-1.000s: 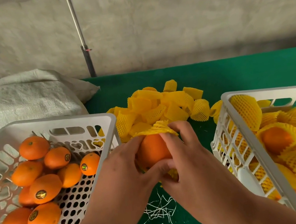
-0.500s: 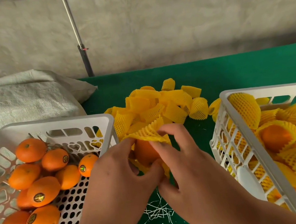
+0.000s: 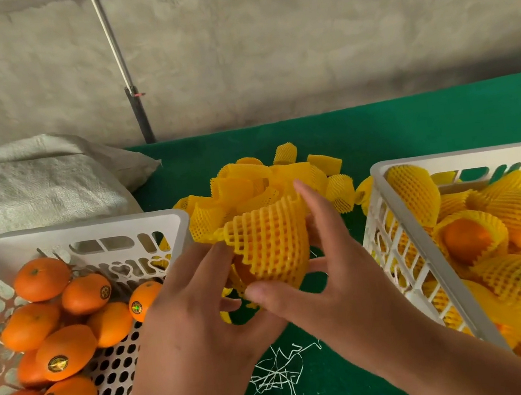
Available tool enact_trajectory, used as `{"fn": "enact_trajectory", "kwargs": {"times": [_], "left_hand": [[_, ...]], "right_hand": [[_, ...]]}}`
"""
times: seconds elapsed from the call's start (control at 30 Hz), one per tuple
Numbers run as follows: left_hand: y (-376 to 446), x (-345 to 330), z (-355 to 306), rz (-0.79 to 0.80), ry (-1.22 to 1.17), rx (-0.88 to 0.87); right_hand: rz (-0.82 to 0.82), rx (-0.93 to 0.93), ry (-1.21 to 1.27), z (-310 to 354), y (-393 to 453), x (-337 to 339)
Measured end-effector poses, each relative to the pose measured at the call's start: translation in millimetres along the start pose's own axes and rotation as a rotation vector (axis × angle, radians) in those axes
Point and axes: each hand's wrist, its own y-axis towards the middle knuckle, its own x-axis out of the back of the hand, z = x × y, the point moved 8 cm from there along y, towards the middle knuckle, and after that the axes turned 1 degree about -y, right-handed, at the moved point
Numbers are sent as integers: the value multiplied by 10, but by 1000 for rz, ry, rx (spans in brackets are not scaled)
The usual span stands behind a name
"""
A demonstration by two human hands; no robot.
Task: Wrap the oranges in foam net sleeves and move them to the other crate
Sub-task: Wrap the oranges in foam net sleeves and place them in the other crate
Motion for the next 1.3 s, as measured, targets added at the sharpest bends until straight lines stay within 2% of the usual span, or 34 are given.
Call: {"fn": "enact_trajectory", "kwargs": {"times": [0.07,0.2,0.33,0.43,0.5,0.6,0.63,0.7,0.9,1.0,1.07,1.13,1.2,1.3], "left_hand": [[-10,-39,-7,36,5,-10],[-50,-128,39,100,33,36],[-82,-120,63,53,32,56],[-84,-18,124,-29,-65,92],[-90,-36,311,-10,-227,270],[-245,-415,571,272,-605,795],[-289,-528,566,348,-756,915],[-308,-629,551,414,-950,1012],[-305,-684,573,482,-989,908],[-314,-681,644,470,-934,866],[-277,-633,700,421,-844,827],[-228,-571,716,364,-778,782],[-185,-529,676,355,-741,697],[-162,-523,537,428,-726,581]], "right_hand": [[-10,8,-5,-9,-2,-6],[-148,23,-97,-50,6,76],[-246,2,-163,-133,22,172],[-198,-24,-136,-163,47,189],[-101,9,-127,-136,60,131],[51,94,-202,-34,23,-18],[79,115,-222,-16,9,-56],[76,127,-246,-17,-5,-71],[-38,65,-281,-111,21,-7],[96,21,-241,-222,41,-94],[248,-35,-110,-297,37,-187],[286,-99,34,-323,50,-203],[219,-165,187,-336,91,-131],[88,-248,394,-351,134,59]]}}
